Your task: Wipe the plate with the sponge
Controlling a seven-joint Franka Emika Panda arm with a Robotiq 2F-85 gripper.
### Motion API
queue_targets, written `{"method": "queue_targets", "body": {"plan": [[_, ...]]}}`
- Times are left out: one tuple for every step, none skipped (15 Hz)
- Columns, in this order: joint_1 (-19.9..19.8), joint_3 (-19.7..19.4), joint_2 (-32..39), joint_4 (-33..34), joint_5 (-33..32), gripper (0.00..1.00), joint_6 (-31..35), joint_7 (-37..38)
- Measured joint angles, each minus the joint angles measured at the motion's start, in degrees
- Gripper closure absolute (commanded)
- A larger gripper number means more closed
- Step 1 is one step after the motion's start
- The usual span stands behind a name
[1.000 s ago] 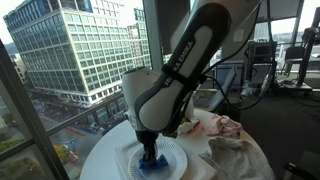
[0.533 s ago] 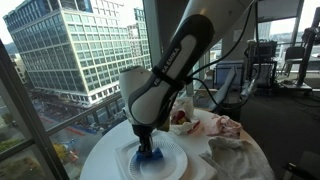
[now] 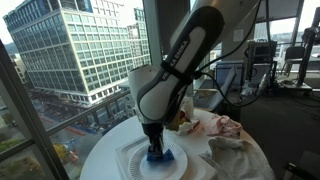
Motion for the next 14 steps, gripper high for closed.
{"method": "queue_targets", "body": {"plan": [[-0.34, 0.14, -0.89, -1.43, 1.00, 0.93, -0.02, 0.01], [-0.64, 0.29, -1.76, -2.87, 1.92, 0.93, -0.04, 0.01], [-0.88, 0.40, -2.61, -4.21, 2.56, 0.93, -0.05, 0.01], [-1.06, 0.48, -3.35, -5.39, 3.05, 0.93, -0.05, 0.01], [-1.15, 0.48, -3.94, -6.33, 3.15, 0.93, 0.05, 0.02], [-1.18, 0.48, -4.28, -6.95, 3.15, 0.93, 0.38, 0.02], [-1.18, 0.48, -4.41, -7.27, 3.04, 0.93, 0.75, 0.01], [-1.14, 0.48, -4.42, -7.40, 2.64, 0.93, 1.07, 0.00], [-1.02, 0.48, -4.42, -7.48, 1.83, 0.93, 1.29, 0.00], [-0.83, 0.49, -4.43, -7.51, 0.99, 0.93, 1.39, 0.00], [-0.65, 0.49, -4.43, -7.52, 0.21, 0.92, 1.42, 0.00], [-0.51, 0.49, -4.43, -7.52, -0.55, 0.91, 1.43, 0.01], [-0.39, 0.48, -4.44, -7.52, -0.99, 0.64, 1.46, 0.01], [-0.34, 0.48, -4.46, -7.52, -1.13, 0.62, 1.47, 0.01]]}}
